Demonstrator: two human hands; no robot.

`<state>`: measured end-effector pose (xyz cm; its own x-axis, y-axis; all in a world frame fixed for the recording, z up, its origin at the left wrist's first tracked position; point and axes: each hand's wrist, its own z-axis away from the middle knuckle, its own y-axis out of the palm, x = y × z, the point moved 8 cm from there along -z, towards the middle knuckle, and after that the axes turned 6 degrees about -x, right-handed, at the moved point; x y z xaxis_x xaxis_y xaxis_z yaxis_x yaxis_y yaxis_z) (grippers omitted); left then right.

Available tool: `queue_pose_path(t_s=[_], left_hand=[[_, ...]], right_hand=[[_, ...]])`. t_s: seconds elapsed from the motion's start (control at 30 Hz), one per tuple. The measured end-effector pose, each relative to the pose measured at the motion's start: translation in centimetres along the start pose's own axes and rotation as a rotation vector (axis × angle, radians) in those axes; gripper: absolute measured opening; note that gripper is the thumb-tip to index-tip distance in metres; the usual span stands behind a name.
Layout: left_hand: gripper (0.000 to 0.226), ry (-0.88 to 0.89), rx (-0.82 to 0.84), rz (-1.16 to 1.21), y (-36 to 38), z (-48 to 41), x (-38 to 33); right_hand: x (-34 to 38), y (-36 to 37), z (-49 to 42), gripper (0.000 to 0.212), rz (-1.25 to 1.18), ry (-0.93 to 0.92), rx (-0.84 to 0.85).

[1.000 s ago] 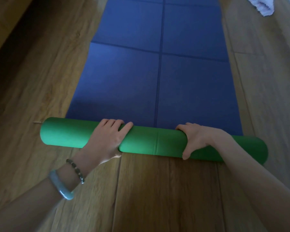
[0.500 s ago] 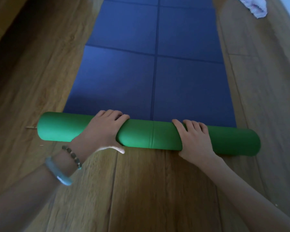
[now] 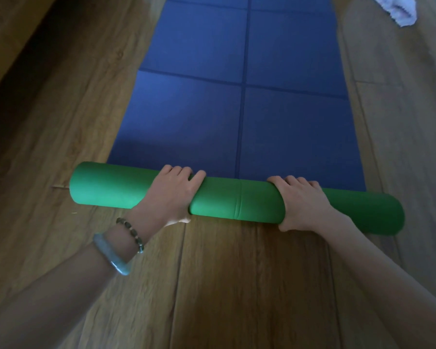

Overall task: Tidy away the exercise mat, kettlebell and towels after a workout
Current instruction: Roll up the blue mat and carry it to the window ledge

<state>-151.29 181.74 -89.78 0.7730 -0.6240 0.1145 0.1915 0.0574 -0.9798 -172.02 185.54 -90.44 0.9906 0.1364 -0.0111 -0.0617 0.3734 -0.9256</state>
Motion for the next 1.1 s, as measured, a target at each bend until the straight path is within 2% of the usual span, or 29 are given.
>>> queue_pose_path(t_s=[0.2, 0.3, 0.4, 0.47, 0.67, 0.73, 0.83, 1.0, 1.07, 1.1], left_hand=[[0.092, 0.062, 0.177, 0.059, 0.9, 2.0, -1.1], [0.087, 0.078, 0.285, 0.126, 1.3, 1.9, -1.2], [0.083, 0.055, 0.413, 0.252, 1.7, 0.9, -0.5], [0.082, 0.054, 0.45, 0.31, 2.0, 0.4, 0.0], [0.099, 0.035, 0.537, 0.323, 2.1, 0.2, 0.3], [0.098, 0.01, 0.509, 0.35, 1.8, 0.2, 0.4], [0.098, -0.003, 0.335, 0.341, 0.7, 1.0, 0.6], [0.13, -0.002, -0.06, 0.062, 0.0, 3.3, -0.6], [0.128, -0.006, -0.155, 0.043, 0.1, 2.9, -0.4], [0.124, 0.001, -0.138, 0.046, 0.2, 2.5, -0.3]], right_hand=[[1.1, 1.8, 2.1, 0.102, -0.111, -0.047, 0.27], [1.0, 2.1, 2.4, 0.105, -0.147, -0.027, 0.309], [0.4, 1.2, 2.6, 0.109, -0.088, 0.039, 0.207], [0.7, 0.7, 3.3, 0.104, -0.05, 0.02, 0.085], [1.7, 1.3, 5.2, 0.101, 0.002, 0.034, -0.284], [1.5, 1.2, 4.8, 0.096, 0.028, 0.038, -0.296], [1.4, 0.9, 3.6, 0.093, 0.071, 0.006, -0.195], [0.7, 0.4, 1.7, 0.095, 0.008, -0.023, -0.018], [0.5, 0.3, 0.9, 0.098, -0.015, -0.037, 0.046], [0.4, 0.2, 0.6, 0.099, -0.033, -0.037, 0.083]])
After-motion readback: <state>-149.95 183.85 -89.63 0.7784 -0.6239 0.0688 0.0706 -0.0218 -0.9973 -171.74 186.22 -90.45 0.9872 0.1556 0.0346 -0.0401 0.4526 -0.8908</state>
